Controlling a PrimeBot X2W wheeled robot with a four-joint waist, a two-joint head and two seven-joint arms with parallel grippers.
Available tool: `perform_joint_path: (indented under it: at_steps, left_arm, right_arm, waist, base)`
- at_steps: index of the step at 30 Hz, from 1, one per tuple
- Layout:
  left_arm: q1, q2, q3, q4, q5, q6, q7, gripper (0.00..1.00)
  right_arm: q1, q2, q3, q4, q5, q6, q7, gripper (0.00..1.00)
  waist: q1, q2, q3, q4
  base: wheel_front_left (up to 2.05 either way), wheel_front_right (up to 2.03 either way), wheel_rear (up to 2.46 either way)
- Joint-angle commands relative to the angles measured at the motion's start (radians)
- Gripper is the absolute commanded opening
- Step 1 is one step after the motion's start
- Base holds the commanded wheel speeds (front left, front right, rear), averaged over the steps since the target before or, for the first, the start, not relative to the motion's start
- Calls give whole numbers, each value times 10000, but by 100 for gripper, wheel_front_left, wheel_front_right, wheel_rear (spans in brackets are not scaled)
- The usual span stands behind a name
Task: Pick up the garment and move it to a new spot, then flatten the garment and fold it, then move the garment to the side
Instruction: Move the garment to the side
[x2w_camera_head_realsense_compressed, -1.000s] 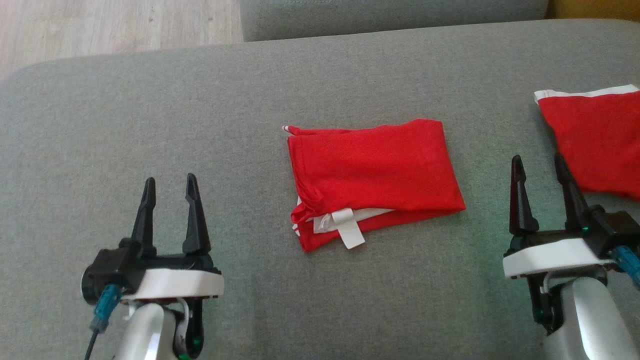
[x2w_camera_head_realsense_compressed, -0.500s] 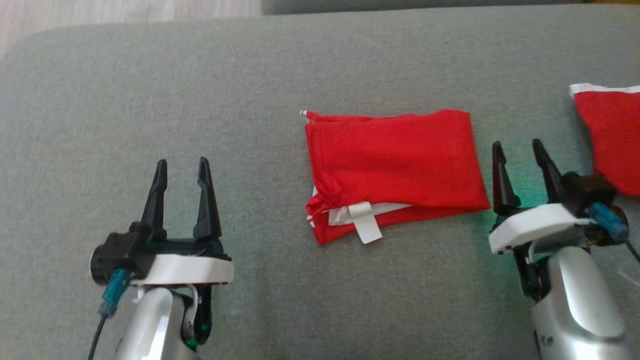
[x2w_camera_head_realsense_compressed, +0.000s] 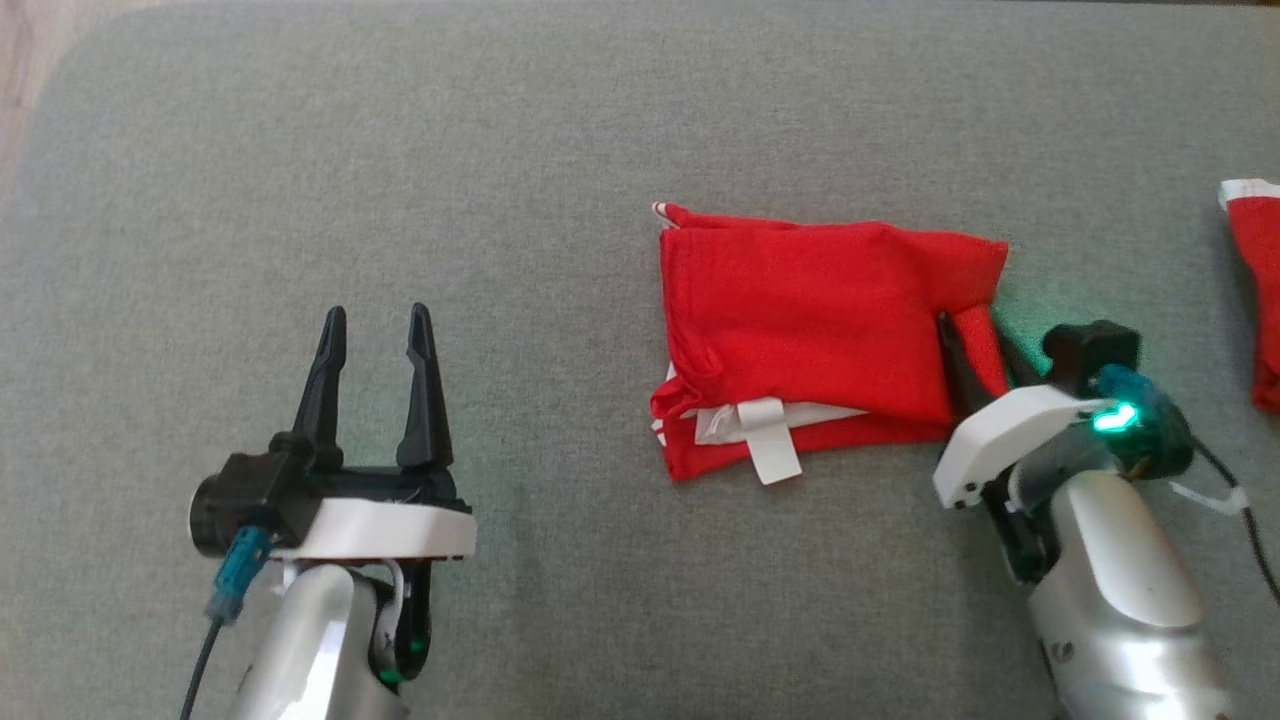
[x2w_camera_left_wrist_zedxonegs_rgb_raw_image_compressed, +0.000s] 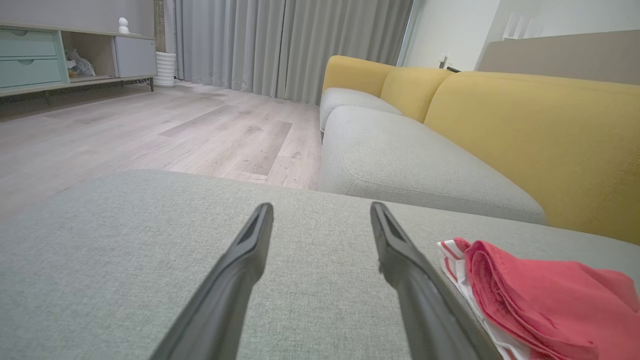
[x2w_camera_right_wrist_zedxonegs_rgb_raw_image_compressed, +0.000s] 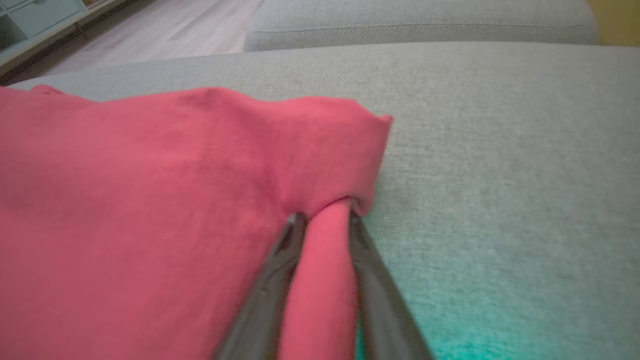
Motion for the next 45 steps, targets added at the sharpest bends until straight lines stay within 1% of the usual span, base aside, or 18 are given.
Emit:
perform_joint_path:
  at_steps: [1, 6, 11, 14, 18, 20, 23, 25, 26, 28, 32, 38, 42, 45]
  left_arm:
    - [-295, 49, 282, -275, -7, 27, -51, 100]
    - [-203, 49, 280, -287, 64, 4, -51, 100]
    - [-124, 49, 133, -377, 93, -21, -51, 100]
    - [-77, 49, 18, -449, 121, -12, -51, 100]
    - [-12, 49, -144, -558, 164, 2, -51, 100]
    - [-17, 49, -234, -605, 195, -3, -51, 100]
    - [-96, 49, -363, -649, 254, -22, -51, 100]
    - [-179, 49, -407, -676, 291, -16, -51, 100]
    - [-262, 49, -420, -688, 324, -20, -51, 100]
    - [-341, 49, -429, -682, 362, -41, -51, 100]
    - [-481, 49, -381, -643, 441, -115, -51, 100]
    - [-689, 49, -324, -601, 492, -215, -51, 100]
    - [-820, 49, -246, -591, 509, -245, -51, 100]
    - [-861, 49, -213, -569, 520, -274, -51, 100]
  right_arm:
    - [60, 107, 366, 27, -113, -7, 56, 0]
    - [-81, 107, 319, 2, -467, -7, -290, 0]
    - [-112, 89, 229, -374, -1450, -7, -486, 0]
    - [-104, -111, 400, -796, -1982, -7, -465, 0]
    - [-136, -764, 836, -1443, -2419, -7, -193, 0]
    - [-217, -1236, 1036, -1793, -2464, -7, 5, 0]
    - [-423, -2126, 1173, -2279, -2413, -7, 355, 0]
    - [-595, -2732, 1123, -2571, -2298, -7, 559, 0]
    - [-749, -3318, 1028, -2778, -2182, -7, 747, 0]
    - [-894, -3812, 857, -2918, -2042, -7, 907, 0]
    - [-1163, -4544, 333, -2973, -2056, -7, 1216, 0]
    - [-1384, -4966, -444, -2612, -2281, -7, 1451, 0]
    - [-1515, -5026, -1129, -2289, -2540, -7, 1551, 0]
    - [-1565, -4930, -1525, -2054, -2643, -7, 1513, 0]
  waist:
    - [0, 0, -80, -47]
    - [0, 0, -350, -340]
    - [0, 0, -667, -776]
    - [0, 0, -823, -1121]
    - [0, 0, -902, -1644]
    - [0, 0, -853, -1895]
    - [0, 0, -694, -2179]
    - [0, 0, -543, -2320]
    - [0, 0, -380, -2423]
    - [0, 0, -204, -2494]
    - [0, 0, 146, -2558]
    - [0, 0, 498, -2477]
    - [0, 0, 702, -2414]
    - [0, 0, 802, -2369]
  base:
    - [0, 0, 0]
    - [0, 0, 0]
    - [0, 0, 0]
    - [0, 0, 0]
    - [0, 0, 0]
    - [0, 0, 0]
    - [0, 0, 0]
    - [0, 0, 0]
    - [0, 0, 0]
    - [0, 0, 0]
    - [0, 0, 0]
    - [0, 0, 0]
    - [0, 0, 0]
    - [0, 0, 0]
